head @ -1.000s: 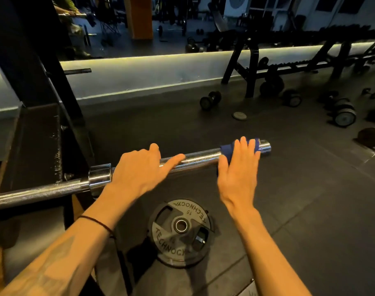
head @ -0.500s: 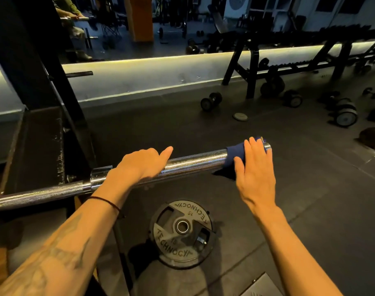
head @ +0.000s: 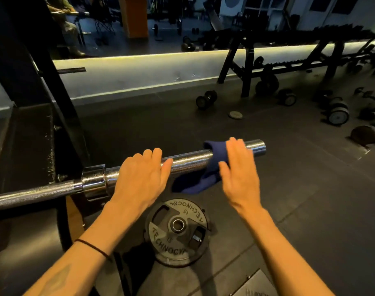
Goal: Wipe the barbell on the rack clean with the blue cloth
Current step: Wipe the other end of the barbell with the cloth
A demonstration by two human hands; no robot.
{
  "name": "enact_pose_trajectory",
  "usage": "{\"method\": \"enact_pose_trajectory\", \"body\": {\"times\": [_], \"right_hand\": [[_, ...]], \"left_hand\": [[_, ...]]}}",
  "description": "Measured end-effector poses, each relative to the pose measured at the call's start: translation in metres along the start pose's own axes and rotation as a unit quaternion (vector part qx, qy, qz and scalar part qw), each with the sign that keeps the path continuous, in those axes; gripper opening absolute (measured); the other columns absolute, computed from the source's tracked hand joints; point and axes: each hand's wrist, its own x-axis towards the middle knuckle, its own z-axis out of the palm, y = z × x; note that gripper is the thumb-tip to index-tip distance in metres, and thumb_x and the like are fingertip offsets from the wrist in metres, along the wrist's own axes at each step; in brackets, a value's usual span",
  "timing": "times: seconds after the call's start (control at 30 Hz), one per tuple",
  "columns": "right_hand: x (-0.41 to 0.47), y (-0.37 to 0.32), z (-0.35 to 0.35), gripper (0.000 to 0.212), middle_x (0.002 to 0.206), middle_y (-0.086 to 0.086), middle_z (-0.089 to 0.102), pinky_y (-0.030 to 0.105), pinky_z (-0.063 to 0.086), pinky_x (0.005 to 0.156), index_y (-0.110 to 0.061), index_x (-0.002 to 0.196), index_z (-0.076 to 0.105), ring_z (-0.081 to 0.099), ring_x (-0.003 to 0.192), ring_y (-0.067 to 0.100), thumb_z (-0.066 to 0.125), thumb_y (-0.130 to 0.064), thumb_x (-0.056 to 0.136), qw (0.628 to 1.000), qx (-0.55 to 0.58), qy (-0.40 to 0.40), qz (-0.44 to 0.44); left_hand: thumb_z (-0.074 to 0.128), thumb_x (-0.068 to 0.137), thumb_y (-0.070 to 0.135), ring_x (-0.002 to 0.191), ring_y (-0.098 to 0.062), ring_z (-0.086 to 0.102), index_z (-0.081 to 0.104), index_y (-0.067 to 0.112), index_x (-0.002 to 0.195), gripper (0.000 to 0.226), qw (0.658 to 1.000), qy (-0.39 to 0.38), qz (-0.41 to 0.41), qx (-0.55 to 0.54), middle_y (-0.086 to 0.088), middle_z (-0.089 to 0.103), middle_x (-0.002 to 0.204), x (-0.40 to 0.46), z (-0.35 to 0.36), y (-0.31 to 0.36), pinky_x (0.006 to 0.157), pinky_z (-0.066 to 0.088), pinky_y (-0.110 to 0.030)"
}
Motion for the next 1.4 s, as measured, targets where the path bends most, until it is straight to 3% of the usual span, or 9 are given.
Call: {"method": "enact_pose_trajectory", "body": {"times": [0.23, 0.3, 0.4, 0.5, 0.6, 0.83, 0.93, 1.17, 1.4], "right_hand": [[0.007, -0.027, 0.011, 0.071, 0.162, 0.018, 0.032, 0.036, 0.002, 0.128, 0.003, 0.152, 0.037, 0.015, 0.156, 0.029, 0.037, -0.047, 0.102, 0.992, 0.032, 0.056, 0.106], [-0.002, -0.058, 0.019, 0.069, 0.164, 0.014, 0.029, 0.039, 0.005, 0.128, 0.0, 0.154, 0.034, 0.012, 0.157, 0.024, 0.041, -0.045, 0.102, 0.996, 0.063, 0.024, 0.05], [-0.016, -0.073, 0.023, 0.069, 0.166, 0.01, 0.025, 0.04, 0.009, 0.128, -0.004, 0.157, 0.029, 0.011, 0.157, 0.02, 0.046, -0.042, 0.102, 0.994, 0.063, -0.041, -0.076], [-0.01, -0.045, 0.015, 0.062, 0.165, 0.011, 0.028, 0.047, 0.02, 0.126, -0.003, 0.156, 0.033, 0.019, 0.156, 0.024, 0.045, -0.035, 0.104, 0.987, 0.011, -0.052, -0.151], [-0.003, -0.005, 0.003, 0.061, 0.164, 0.012, 0.031, 0.042, 0.013, 0.127, -0.002, 0.155, 0.035, 0.021, 0.155, 0.026, 0.042, -0.034, 0.103, 0.994, -0.027, -0.024, -0.098], [0.004, 0.0, 0.005, 0.07, 0.165, 0.016, 0.027, 0.036, 0.002, 0.128, 0.001, 0.155, 0.032, 0.014, 0.156, 0.027, 0.034, -0.044, 0.101, 0.99, 0.017, 0.064, 0.121], [0.0, -0.043, 0.017, 0.069, 0.165, 0.013, 0.027, 0.034, 0.002, 0.127, -0.001, 0.155, 0.031, 0.011, 0.157, 0.023, 0.041, -0.044, 0.102, 0.993, 0.063, 0.053, 0.083], [-0.02, -0.038, 0.017, 0.067, 0.168, 0.011, 0.02, 0.047, 0.019, 0.126, -0.002, 0.158, 0.026, 0.013, 0.157, 0.024, 0.046, -0.036, 0.103, 0.991, 0.023, -0.046, -0.126], [-0.004, 0.022, 0.0, 0.068, 0.167, 0.011, 0.024, 0.039, 0.005, 0.128, -0.005, 0.159, 0.025, 0.012, 0.157, 0.021, 0.035, -0.042, 0.103, 0.999, -0.034, 0.019, 0.037]], "left_hand": [[0.021, 0.093, 0.074, 0.045, -0.012, 0.041, 0.046, 0.018, 0.079, 0.063, 0.998, -0.022, -0.032, 0.047, 0.004, 0.042, 0.058, 0.011, -0.002, 0.003, 0.045, 0.036, -0.029], [0.022, 0.098, 0.064, 0.055, -0.013, 0.049, 0.05, 0.021, 0.105, 0.052, 0.992, -0.086, -0.014, 0.092, 0.003, 0.049, 0.068, 0.016, -0.006, -0.001, 0.052, 0.044, -0.03], [0.047, 0.098, 0.046, 0.074, -0.02, 0.056, 0.025, 0.026, 0.139, 0.051, 0.974, -0.172, 0.074, 0.128, -0.004, 0.055, 0.094, 0.027, -0.014, -0.009, 0.062, 0.05, -0.034], [0.055, 0.095, 0.036, 0.083, -0.023, 0.054, 0.034, 0.022, 0.131, 0.044, 0.957, -0.276, 0.066, 0.053, -0.01, 0.056, 0.111, 0.043, -0.012, -0.018, 0.067, 0.048, -0.038], [0.042, 0.094, 0.039, 0.082, -0.021, 0.051, 0.043, 0.019, 0.122, 0.035, 0.938, -0.345, 0.021, -0.031, -0.009, 0.053, 0.103, 0.054, -0.008, -0.025, 0.068, 0.041, -0.038], [0.058, 0.097, 0.026, 0.093, -0.022, 0.051, 0.04, 0.013, 0.144, 0.052, 0.976, -0.159, 0.024, 0.146, -0.009, 0.053, 0.109, 0.027, -0.014, 0.005, 0.058, 0.035, -0.028], [0.056, 0.099, 0.032, 0.086, -0.019, 0.051, 0.041, 0.017, 0.143, 0.048, 0.986, -0.1, -0.003, 0.136, -0.006, 0.049, 0.104, 0.019, -0.008, 0.013, 0.057, 0.038, -0.028], [0.032, 0.1, 0.048, 0.063, -0.02, 0.042, 0.053, 0.017, 0.087, 0.039, 0.998, 0.018, -0.061, 0.021, -0.004, 0.049, 0.074, 0.003, 0.003, 0.022, 0.059, 0.031, -0.036], [0.03, 0.101, 0.056, 0.042, -0.014, 0.041, 0.049, 0.018, 0.083, 0.046, 0.998, 0.003, -0.053, 0.029, 0.004, 0.043, 0.055, 0.017, 0.0, 0.017, 0.045, 0.037, -0.031]]}}
